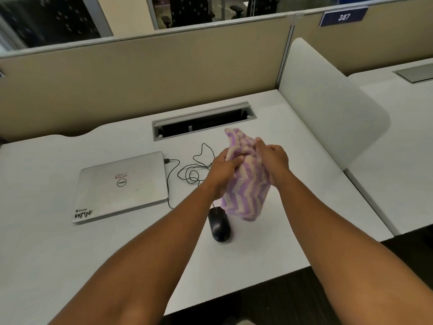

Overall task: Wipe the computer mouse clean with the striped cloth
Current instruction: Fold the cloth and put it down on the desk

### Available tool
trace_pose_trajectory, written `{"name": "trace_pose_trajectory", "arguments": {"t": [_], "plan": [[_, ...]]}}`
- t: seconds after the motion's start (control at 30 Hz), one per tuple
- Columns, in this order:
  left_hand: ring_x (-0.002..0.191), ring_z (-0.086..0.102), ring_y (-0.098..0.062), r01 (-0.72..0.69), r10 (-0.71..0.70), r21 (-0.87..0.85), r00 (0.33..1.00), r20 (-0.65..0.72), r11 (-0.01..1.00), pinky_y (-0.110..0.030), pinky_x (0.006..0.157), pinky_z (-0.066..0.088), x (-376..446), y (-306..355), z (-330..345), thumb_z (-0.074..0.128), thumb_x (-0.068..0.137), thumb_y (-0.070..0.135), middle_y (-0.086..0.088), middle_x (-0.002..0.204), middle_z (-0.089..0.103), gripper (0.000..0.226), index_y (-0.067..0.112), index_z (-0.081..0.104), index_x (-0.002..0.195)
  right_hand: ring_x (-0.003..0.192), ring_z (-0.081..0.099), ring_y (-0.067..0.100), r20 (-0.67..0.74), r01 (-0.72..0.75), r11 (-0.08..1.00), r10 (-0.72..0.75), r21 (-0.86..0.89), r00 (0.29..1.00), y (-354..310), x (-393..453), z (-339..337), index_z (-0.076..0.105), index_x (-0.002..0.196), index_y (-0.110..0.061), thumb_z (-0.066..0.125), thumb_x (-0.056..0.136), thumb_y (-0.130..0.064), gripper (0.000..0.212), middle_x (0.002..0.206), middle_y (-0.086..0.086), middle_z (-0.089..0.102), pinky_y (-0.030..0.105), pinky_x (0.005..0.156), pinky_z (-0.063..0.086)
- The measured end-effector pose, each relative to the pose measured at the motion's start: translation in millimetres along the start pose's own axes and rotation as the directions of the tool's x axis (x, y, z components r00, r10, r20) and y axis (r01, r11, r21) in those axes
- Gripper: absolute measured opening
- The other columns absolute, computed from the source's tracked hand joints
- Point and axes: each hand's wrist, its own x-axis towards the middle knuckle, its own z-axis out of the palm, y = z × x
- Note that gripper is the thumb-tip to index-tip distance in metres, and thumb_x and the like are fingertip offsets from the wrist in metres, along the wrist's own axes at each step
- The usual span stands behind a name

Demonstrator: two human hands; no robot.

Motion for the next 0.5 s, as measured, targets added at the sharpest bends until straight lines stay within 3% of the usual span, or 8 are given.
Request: {"name": "trace_pose_trajectory", "arguments": {"t": [0.13, 0.23, 0.3, 0.4, 0.5], "plan": [[0.106, 0.068, -0.025, 0.068, -0.066, -0.121, 0.998, 0.018, 0.990, -0.041, 0.091, 0.057, 1, 10, 1, 0.058, 0.098, 0.022, -0.006, 0.115, 0.071, 0.017, 0.031, 0.064, 0.111, 0.100, 0.066, 0.026, 0.221, -0.168, 0.973, 0.130, 0.160, 0.966, 20, -6, -8, 0.063, 0.117, -0.020, 0.050, 0.070, -0.081, 0.078, 0.112, 0.006, 0.069, 0.046, 0.093, 0.053], [0.103, 0.070, -0.025, 0.089, -0.084, -0.184, 0.996, 0.031, 0.979, -0.039, 0.084, 0.059, 2, 13, 2, 0.057, 0.099, 0.024, -0.006, 0.113, 0.072, 0.015, 0.032, 0.064, 0.110, 0.111, 0.065, 0.029, 0.454, -0.239, 0.900, 0.052, 0.365, 0.889, 34, -3, -10, 0.061, 0.124, -0.027, 0.050, 0.070, -0.082, 0.078, 0.119, 0.006, 0.069, 0.052, 0.098, 0.049], [0.100, 0.071, -0.024, 0.095, -0.093, -0.212, 0.996, 0.017, 0.973, -0.038, 0.078, 0.060, 3, 13, 2, 0.058, 0.098, 0.025, -0.006, 0.110, 0.074, 0.014, 0.030, 0.064, 0.110, 0.113, 0.065, 0.031, 0.535, -0.296, 0.843, 0.011, 0.450, 0.845, 39, -1, -11, 0.061, 0.126, -0.024, 0.056, 0.074, -0.075, 0.073, 0.121, 0.008, 0.069, 0.052, 0.098, 0.049], [0.098, 0.072, -0.026, 0.090, -0.096, -0.210, 0.995, -0.019, 0.974, -0.039, 0.076, 0.061, 6, 12, 0, 0.061, 0.097, 0.026, -0.006, 0.108, 0.074, 0.011, 0.031, 0.065, 0.107, 0.111, 0.066, 0.031, 0.562, -0.313, 0.838, 0.009, 0.447, 0.827, 42, 0, -14, 0.065, 0.123, -0.017, 0.072, 0.073, -0.058, 0.065, 0.119, 0.011, 0.070, 0.050, 0.097, 0.050], [0.101, 0.070, -0.027, 0.110, -0.121, -0.182, 0.991, -0.054, 0.977, -0.044, 0.082, 0.060, 8, 7, -4, 0.061, 0.096, 0.031, -0.007, 0.113, 0.072, 0.020, 0.027, 0.063, 0.116, 0.106, 0.068, 0.031, 0.469, -0.282, 0.865, 0.062, 0.416, 0.881, 45, 4, -19, 0.064, 0.122, -0.009, 0.084, 0.067, -0.039, 0.065, 0.114, 0.013, 0.071, 0.049, 0.096, 0.052]]}}
